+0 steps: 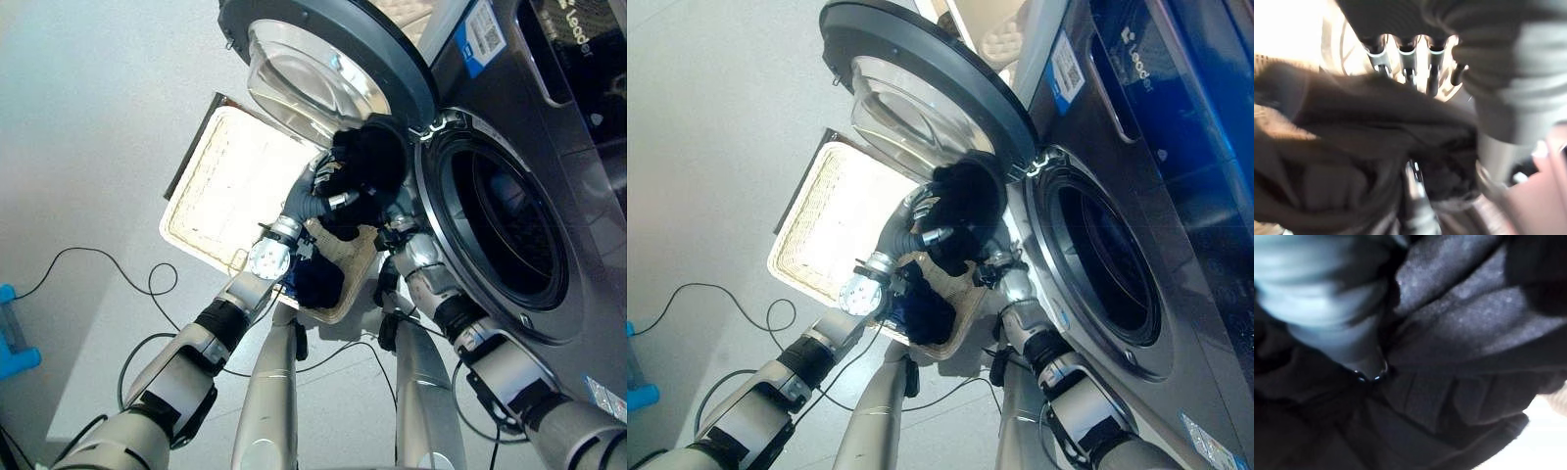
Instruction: Put the clothes into the washing machine.
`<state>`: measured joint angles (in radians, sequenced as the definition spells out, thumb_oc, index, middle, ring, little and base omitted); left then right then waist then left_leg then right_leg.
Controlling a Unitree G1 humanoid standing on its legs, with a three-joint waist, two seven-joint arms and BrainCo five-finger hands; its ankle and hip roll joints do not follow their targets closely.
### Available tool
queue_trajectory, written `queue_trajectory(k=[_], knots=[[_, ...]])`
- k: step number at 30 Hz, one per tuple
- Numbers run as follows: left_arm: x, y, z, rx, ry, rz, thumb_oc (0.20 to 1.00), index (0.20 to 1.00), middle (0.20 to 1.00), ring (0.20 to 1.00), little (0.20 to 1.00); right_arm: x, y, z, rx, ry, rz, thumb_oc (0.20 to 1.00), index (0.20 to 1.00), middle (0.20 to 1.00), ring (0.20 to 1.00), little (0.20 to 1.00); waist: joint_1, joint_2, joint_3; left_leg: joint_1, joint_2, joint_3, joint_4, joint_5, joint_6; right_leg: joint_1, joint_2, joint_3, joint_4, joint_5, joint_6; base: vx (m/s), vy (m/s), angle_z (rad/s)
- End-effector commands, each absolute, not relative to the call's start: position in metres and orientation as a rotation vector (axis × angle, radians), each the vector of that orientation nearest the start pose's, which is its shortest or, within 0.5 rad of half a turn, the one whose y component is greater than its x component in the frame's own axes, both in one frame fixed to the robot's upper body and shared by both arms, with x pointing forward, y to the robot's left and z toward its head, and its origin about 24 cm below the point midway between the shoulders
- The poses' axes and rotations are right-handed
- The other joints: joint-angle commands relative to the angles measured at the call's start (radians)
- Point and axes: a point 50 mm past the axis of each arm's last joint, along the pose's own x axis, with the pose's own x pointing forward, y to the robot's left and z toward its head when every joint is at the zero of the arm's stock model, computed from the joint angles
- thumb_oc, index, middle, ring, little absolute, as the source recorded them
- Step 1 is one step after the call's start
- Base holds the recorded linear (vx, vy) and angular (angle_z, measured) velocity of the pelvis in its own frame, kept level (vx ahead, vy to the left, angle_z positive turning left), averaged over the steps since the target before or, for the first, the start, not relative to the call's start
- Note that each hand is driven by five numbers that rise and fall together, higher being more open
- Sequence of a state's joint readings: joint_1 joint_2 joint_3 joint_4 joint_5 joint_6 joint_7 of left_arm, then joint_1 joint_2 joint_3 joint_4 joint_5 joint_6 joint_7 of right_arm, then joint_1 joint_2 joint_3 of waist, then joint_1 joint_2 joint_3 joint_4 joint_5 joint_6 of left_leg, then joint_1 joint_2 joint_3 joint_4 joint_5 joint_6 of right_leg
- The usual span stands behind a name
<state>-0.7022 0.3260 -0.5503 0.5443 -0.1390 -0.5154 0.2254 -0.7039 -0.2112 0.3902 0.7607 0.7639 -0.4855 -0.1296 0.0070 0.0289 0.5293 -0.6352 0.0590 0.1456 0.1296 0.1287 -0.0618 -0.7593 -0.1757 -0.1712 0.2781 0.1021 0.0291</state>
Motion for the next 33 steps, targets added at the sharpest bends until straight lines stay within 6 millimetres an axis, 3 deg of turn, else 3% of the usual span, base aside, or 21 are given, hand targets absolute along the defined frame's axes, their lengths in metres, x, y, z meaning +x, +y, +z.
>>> queue_trajectory(k=[1,2,5,13,15,20,21,25,28,29,32,33], knots=[[0.334,0.064,0.147,0.278,-0.669,-0.328,1.000,1.000,1.000,1.000,1.000,0.362,-0.124,0.116,0.509,-0.341,0.054,0.200,0.200,0.200,0.200,0.200,-0.033,0.064,-0.009,-0.016,-0.048,0.031,0.034,-0.052,-0.010,0.028,0.036,-0.017,0.036,-0.041,0.095,0.00,0.101,-0.23],[0.335,0.064,0.148,0.279,-0.673,-0.327,1.000,1.000,1.000,1.000,1.000,0.363,-0.124,0.117,0.509,-0.345,0.055,0.200,0.200,0.200,0.200,0.200,-0.033,0.064,-0.009,-0.022,-0.047,0.031,0.034,-0.049,-0.010,0.023,0.036,-0.016,0.034,-0.036,0.094,0.01,0.160,-0.32],[0.336,0.064,0.139,0.258,-0.643,-0.272,1.000,1.000,1.000,1.000,1.000,0.358,-0.131,0.094,0.628,-0.289,-0.012,0.200,0.200,0.200,0.200,0.200,-0.051,0.082,-0.009,-0.004,-0.046,0.054,0.023,-0.048,-0.012,0.032,0.041,0.002,0.024,-0.042,0.089,0.01,0.134,-0.28],[0.342,0.069,0.133,0.230,-0.609,-0.203,1.000,1.000,1.000,1.000,1.000,0.361,-0.151,0.085,0.863,-0.294,-0.154,0.200,0.200,0.200,0.200,0.200,-0.059,0.100,-0.009,0.010,-0.046,0.069,0.018,-0.045,-0.020,0.042,0.039,0.008,0.019,-0.046,0.085,0.01,0.053,-0.11],[0.344,0.074,0.132,0.213,-0.601,-0.173,1.000,1.000,1.000,1.000,1.000,0.363,-0.165,0.081,0.984,-0.303,-0.238,0.200,0.200,0.200,0.200,0.200,-0.056,0.104,-0.009,0.016,-0.044,0.072,0.020,-0.045,-0.023,0.050,0.037,0.005,0.021,-0.049,0.084,0.00,0.000,0.00],[0.346,0.081,0.140,0.165,-0.625,-0.134,1.000,1.000,1.000,1.000,1.000,0.373,-0.191,0.094,1.030,-0.330,-0.310,0.200,0.200,0.200,0.200,0.200,-0.042,0.112,-0.009,0.004,-0.044,0.069,0.029,-0.042,-0.023,0.043,0.033,-0.003,0.026,-0.045,0.083,0.00,-0.009,0.00],[0.347,0.087,0.146,0.124,-0.644,-0.095,1.000,1.000,1.000,1.000,1.000,0.378,-0.208,0.103,1.008,-0.346,-0.349,0.200,0.200,0.200,0.200,0.200,-0.031,0.115,-0.009,-0.001,-0.047,0.062,0.036,-0.044,-0.022,0.042,0.028,-0.011,0.032,-0.045,0.085,0.00,-0.057,0.01],[0.350,0.106,0.162,0.012,-0.693,0.022,1.000,1.000,1.000,1.000,1.000,0.385,-0.238,0.119,1.044,-0.362,-0.392,0.200,0.200,0.200,0.200,0.200,-0.006,0.110,-0.009,-0.018,-0.052,0.043,0.044,-0.049,-0.021,0.035,0.021,-0.033,0.043,-0.047,0.090,-0.01,-0.114,0.05],[0.349,0.111,0.168,-0.013,-0.720,0.063,1.000,1.000,1.000,1.000,1.000,0.385,-0.247,0.124,1.080,-0.384,-0.415,0.200,0.200,0.200,0.200,0.200,0.003,0.108,-0.009,-0.031,-0.054,0.034,0.051,-0.050,-0.021,0.026,0.018,-0.040,0.048,-0.045,0.091,-0.01,-0.108,0.17],[0.345,0.121,0.175,-0.038,-0.762,0.112,1.000,1.000,1.000,1.000,1.000,0.382,-0.264,0.128,1.173,-0.441,-0.480,0.200,0.200,0.200,0.200,0.200,0.018,0.102,-0.009,-0.041,-0.057,0.021,0.055,-0.056,-0.019,0.017,0.012,-0.050,0.057,-0.045,0.094,0.00,-0.117,0.15],[0.343,0.126,0.180,-0.050,-0.784,0.132,1.000,1.000,1.000,1.000,1.000,0.380,-0.275,0.133,1.240,-0.485,-0.526,0.200,0.200,0.200,0.200,0.200,0.025,0.101,-0.009,-0.054,-0.059,0.013,0.057,-0.057,-0.018,0.006,0.011,-0.055,0.059,-0.042,0.094,-0.01,-0.089,0.16],[0.340,0.130,0.185,-0.049,-0.809,0.140,1.000,1.000,1.000,1.000,1.000,0.376,-0.288,0.139,1.319,-0.558,-0.569,0.200,0.200,0.200,0.200,0.200,0.031,0.100,-0.009,-0.063,-0.061,0.006,0.057,-0.059,-0.016,-0.003,0.006,-0.060,0.063,-0.040,0.095,-0.01,-0.080,0.21]])
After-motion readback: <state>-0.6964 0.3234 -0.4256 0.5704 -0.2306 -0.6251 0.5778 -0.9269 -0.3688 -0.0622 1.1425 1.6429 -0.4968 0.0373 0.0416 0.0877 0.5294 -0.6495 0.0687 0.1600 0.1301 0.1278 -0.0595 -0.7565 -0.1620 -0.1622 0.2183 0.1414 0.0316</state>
